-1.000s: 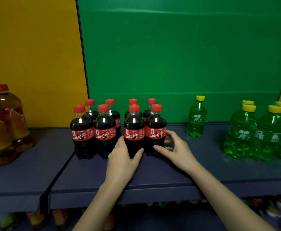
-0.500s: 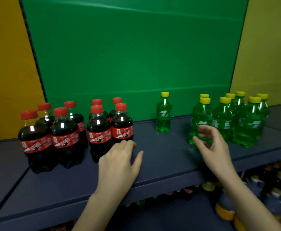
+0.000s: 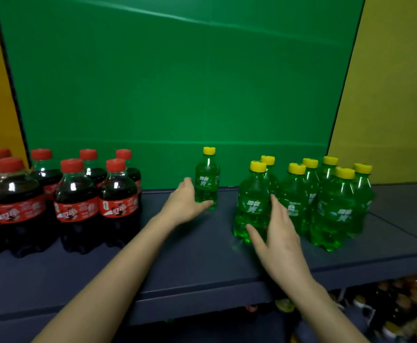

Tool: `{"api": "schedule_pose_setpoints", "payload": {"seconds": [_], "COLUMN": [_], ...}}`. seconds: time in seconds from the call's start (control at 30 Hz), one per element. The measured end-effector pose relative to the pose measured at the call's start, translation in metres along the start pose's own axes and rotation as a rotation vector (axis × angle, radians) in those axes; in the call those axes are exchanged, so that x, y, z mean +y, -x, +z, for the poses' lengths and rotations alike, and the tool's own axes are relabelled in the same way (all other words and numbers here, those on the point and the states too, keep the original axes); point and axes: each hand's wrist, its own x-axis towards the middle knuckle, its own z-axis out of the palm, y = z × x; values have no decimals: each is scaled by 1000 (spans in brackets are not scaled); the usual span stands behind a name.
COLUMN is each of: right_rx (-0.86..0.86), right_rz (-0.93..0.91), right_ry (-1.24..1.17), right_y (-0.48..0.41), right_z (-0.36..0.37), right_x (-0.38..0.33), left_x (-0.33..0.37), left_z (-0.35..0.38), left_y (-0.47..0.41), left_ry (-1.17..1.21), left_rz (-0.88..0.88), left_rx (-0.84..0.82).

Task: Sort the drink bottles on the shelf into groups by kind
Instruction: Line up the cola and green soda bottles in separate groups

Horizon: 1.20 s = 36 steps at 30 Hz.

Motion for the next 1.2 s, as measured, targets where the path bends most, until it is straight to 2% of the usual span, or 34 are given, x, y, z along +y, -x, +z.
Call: {"api": "schedule_pose_setpoints", "payload": {"seconds": [0.17, 0.3, 0.43, 0.67, 0.87, 1.07, 1.2], "right_rx": [-56, -88, -91, -199, -229, -230, -230], "right_rz": [-36, -35, -14, 27, 59, 103, 104], "right_ry": [20, 14, -57, -168, -167, -138, -204], "right_y": [-7, -11, -18, -38, -60, -82, -92], "right_z": [0, 2, 8, 22, 44, 59, 68], "right_x": [7, 10, 11, -3, -11, -13, -10], "left_x": [-7, -10, -12, -15, -23, -30, -31], "left_z": [22, 32, 33, 23, 17, 18, 18], "left_y": [-43, -49, -47, -24, -6, 0, 0], "left_ry": [406, 567, 524, 273, 274, 299, 312], "left_rz": [-148, -159, -137, -56, -51, -60, -58], "left_rx": [-44, -14, 33, 160, 220, 204, 220]}}
